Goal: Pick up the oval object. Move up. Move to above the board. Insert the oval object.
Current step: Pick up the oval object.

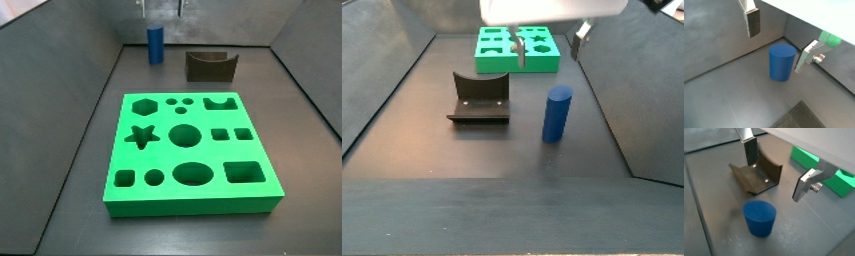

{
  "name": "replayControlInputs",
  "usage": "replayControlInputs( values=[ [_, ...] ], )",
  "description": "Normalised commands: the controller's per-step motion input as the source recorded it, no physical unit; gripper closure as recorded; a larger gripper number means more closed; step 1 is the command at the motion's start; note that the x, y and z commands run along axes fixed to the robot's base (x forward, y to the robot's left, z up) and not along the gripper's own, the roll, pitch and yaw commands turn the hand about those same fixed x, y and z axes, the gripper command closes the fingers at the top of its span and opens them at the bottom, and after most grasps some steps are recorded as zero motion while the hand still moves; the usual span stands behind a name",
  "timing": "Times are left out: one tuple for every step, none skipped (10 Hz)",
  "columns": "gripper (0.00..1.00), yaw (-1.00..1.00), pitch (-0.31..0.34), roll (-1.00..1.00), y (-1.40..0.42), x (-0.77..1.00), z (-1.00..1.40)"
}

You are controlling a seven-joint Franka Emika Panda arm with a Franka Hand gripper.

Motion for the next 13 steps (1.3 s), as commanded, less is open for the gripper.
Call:
replayControlInputs(
  values=[
    [0.00,0.93,-0.036,-0.07,0.25,-0.13,-0.49],
    [0.00,0.79,-0.060,-0.02,0.47,-0.22,-0.36],
    [0.00,0.73,-0.044,-0.05,0.54,-0.25,-0.28],
    [0.00,0.07,-0.086,-0.09,0.08,-0.14,0.00],
    [0.00,0.01,0.000,0.00,0.00,0.00,-0.10],
    [0.00,0.91,0.000,0.00,0.00,-0.17,-0.52],
    [0.00,1.00,0.000,0.00,0.00,0.00,-0.52],
    [0.00,1.00,0.000,0.00,0.00,0.00,-0.51],
    [0.00,1.00,0.000,0.00,0.00,0.00,-0.51],
    [0.00,0.63,-0.020,-0.09,0.14,0.05,-0.20],
    [0.00,0.00,-0.003,0.00,0.00,0.00,-0.02],
    [0.00,0.46,-0.060,0.00,0.15,-0.27,-0.21],
    [0.00,0.22,0.000,0.00,0.12,0.00,-0.11]
  ],
)
